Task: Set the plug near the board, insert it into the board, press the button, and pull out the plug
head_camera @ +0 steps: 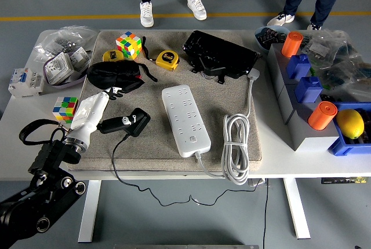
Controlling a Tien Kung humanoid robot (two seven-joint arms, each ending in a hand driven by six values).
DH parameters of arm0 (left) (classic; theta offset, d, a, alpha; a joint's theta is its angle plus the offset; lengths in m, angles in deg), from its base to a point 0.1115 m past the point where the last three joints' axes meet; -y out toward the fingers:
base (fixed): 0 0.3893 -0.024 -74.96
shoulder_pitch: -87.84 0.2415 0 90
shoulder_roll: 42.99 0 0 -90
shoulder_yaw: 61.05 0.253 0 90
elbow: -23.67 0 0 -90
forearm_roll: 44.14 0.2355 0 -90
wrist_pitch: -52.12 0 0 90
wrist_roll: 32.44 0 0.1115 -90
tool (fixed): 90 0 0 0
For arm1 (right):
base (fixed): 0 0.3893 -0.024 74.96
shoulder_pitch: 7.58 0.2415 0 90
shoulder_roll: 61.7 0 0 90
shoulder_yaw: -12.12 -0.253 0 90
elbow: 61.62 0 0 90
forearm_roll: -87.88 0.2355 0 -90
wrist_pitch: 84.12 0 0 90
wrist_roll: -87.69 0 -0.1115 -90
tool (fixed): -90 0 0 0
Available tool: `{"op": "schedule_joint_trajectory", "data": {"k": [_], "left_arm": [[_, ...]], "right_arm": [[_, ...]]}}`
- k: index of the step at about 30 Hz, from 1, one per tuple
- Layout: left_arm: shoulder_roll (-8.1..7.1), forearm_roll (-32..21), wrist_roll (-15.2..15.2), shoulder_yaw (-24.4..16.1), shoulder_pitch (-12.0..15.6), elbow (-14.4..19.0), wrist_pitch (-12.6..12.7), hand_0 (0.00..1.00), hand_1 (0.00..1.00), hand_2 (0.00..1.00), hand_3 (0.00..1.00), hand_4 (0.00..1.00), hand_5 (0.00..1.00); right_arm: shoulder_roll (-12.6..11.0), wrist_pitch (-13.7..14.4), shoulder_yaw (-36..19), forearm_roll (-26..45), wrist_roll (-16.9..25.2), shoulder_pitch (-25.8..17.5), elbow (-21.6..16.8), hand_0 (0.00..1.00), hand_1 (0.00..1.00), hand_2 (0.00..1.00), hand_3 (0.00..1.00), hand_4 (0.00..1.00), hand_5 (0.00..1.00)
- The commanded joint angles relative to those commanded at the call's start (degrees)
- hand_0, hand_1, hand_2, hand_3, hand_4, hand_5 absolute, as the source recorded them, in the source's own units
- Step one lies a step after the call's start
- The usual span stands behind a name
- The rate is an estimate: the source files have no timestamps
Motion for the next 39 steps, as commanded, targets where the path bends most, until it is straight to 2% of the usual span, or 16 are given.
{"op": "schedule_joint_trajectory", "data": {"k": [6, 15, 16, 21, 22, 24, 27, 28, 33, 34, 39], "left_arm": [[0.27, 0.9, -0.6, 1.2, -0.4, -1.4, -0.1, 0.719, 0.731, 0.767, 0.774, 0.998, 0.677], [0.89, 2.6, -0.4, 3.3, -0.6, -2.2, 1.2, 0.709, 0.715, 0.734, 0.765, 0.998, 0.653], [1.05, 2.8, -0.5, 3.4, -0.7, -2.3, 1.3, 0.636, 0.668, 0.694, 0.745, 0.998, 0.612], [1.82, 4.8, -2.2, 4.0, -1.3, -3.2, 2.3, 0.636, 0.668, 0.694, 0.745, 0.998, 0.612], [1.92, 5.1, -2.5, 4.1, -1.4, -3.4, 2.4, 0.568, 0.628, 0.634, 0.721, 0.998, 0.556], [2.15, 5.4, -3.0, 4.2, -1.5, -3.7, 2.9, 0.568, 0.628, 0.634, 0.721, 0.998, 0.556], [2.42, 5.8, -3.7, 4.1, -1.7, -4.3, 2.8, 0.568, 0.628, 0.634, 0.721, 0.998, 0.556], [2.48, 6.0, -3.9, 4.1, -1.7, -4.4, 2.7, 0.532, 0.589, 0.597, 0.710, 0.998, 0.491], [2.74, 6.5, -4.8, 4.0, -1.6, -4.8, 2.6, 0.532, 0.589, 0.597, 0.710, 0.998, 0.491], [2.79, 6.5, -4.8, 3.8, -1.6, -4.8, 2.7, 0.421, 0.513, 0.537, 0.685, 0.998, 0.448], [2.87, 6.6, -5.0, 3.8, -1.8, -4.9, 3.2, 0.421, 0.513, 0.537, 0.685, 0.998, 0.448]], "right_arm": [[-0.1, 0.0, 0.1, 0.0, 0.0, 0.0, 0.0, 0.599, 0.592, 0.547, 0.546, 0.776, 0.304], [-0.2, 0.0, 0.4, 0.1, 0.0, -0.2, 0.0, 0.599, 0.592, 0.547, 0.547, 0.777, 0.302], [-0.2, 0.0, 0.4, 0.1, 0.0, -0.1, 0.0, 0.599, 0.592, 0.547, 0.547, 0.777, 0.302], [-0.1, 0.0, 0.2, 0.0, 0.0, -0.1, 0.0, 0.599, 0.592, 0.547, 0.547, 0.777, 0.302], [-0.1, 0.0, 0.1, 0.0, 0.0, -0.1, -0.1, 0.599, 0.592, 0.547, 0.546, 0.776, 0.300], [0.0, -0.1, -0.1, 0.0, 0.0, -0.1, -0.1, 0.599, 0.592, 0.547, 0.546, 0.776, 0.300], [0.0, 0.0, -0.1, 0.0, 0.0, -0.2, 0.0, 0.599, 0.592, 0.547, 0.546, 0.776, 0.300], [0.0, 0.0, -0.1, 0.0, 0.0, -0.2, 0.0, 0.599, 0.592, 0.547, 0.546, 0.777, 0.299], [0.0, 0.0, -0.1, 0.0, 0.0, -0.3, 0.0, 0.599, 0.592, 0.547, 0.546, 0.777, 0.299], [0.0, 0.0, -0.2, 0.0, 0.1, -0.3, 0.0, 0.599, 0.592, 0.547, 0.547, 0.777, 0.298], [0.2, 0.0, -0.4, 0.0, 0.1, -0.2, 0.0, 0.599, 0.592, 0.547, 0.547, 0.777, 0.298]]}}
